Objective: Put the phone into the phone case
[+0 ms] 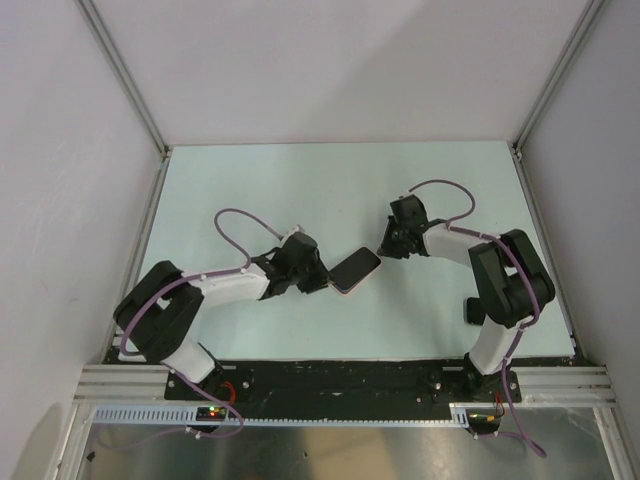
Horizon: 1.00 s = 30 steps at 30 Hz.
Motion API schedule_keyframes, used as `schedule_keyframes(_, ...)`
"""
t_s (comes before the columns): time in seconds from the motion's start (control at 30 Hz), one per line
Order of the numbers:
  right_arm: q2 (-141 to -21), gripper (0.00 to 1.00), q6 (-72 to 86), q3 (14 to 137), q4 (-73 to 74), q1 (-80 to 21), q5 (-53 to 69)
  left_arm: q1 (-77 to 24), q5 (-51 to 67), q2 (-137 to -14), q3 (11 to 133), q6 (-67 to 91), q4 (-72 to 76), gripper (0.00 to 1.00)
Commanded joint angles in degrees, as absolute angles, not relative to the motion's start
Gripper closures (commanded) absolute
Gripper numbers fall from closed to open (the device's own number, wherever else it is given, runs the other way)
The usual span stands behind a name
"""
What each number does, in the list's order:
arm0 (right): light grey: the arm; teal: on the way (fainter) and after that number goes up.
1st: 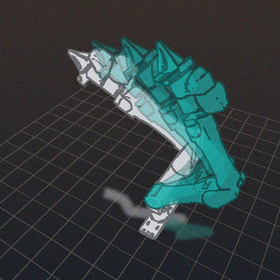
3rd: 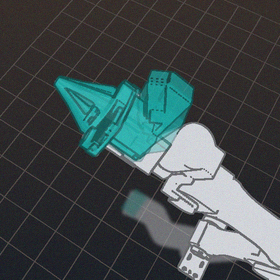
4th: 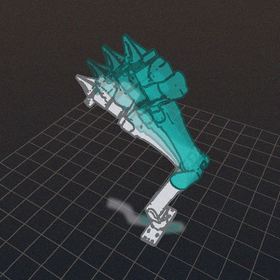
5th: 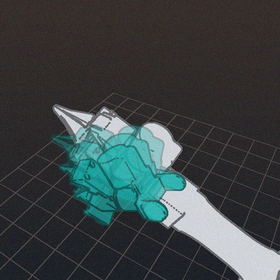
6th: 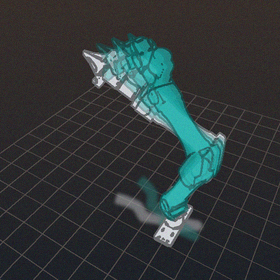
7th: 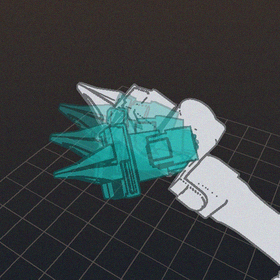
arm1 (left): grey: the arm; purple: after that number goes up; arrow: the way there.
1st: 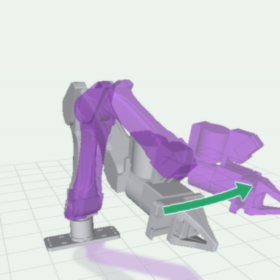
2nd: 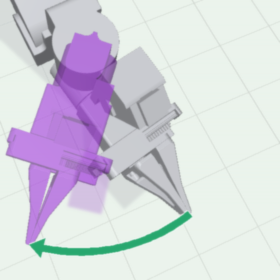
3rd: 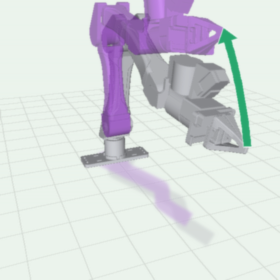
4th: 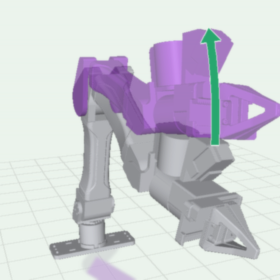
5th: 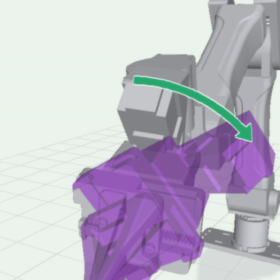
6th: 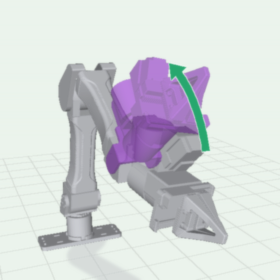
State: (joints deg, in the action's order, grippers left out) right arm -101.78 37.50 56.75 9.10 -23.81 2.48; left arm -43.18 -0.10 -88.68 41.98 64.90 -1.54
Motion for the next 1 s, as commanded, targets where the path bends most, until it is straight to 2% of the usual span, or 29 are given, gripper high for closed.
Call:
schedule_keyframes(0.0, -101.6, 0.83, 38.3, 57.4, 11.3, -25.7, 0.0, -43.6, -3.4, -89.6, 45.3, 62.4, -3.0, 0.68)
schedule_keyframes(0.5, -93.4, 0.88, 42.5, 46.1, 8.0, -30.6, 0.7, -43.5, -2.1, -91.4, 45.8, 59.4, -4.1, 0.72)
schedule_keyframes(0.97, -91.4, 0.88, 44.1, 43.4, 6.0, -33.6, 0.1, -44.6, -1.5, -93.4, 45.1, 56.6, -4.4, 0.94)
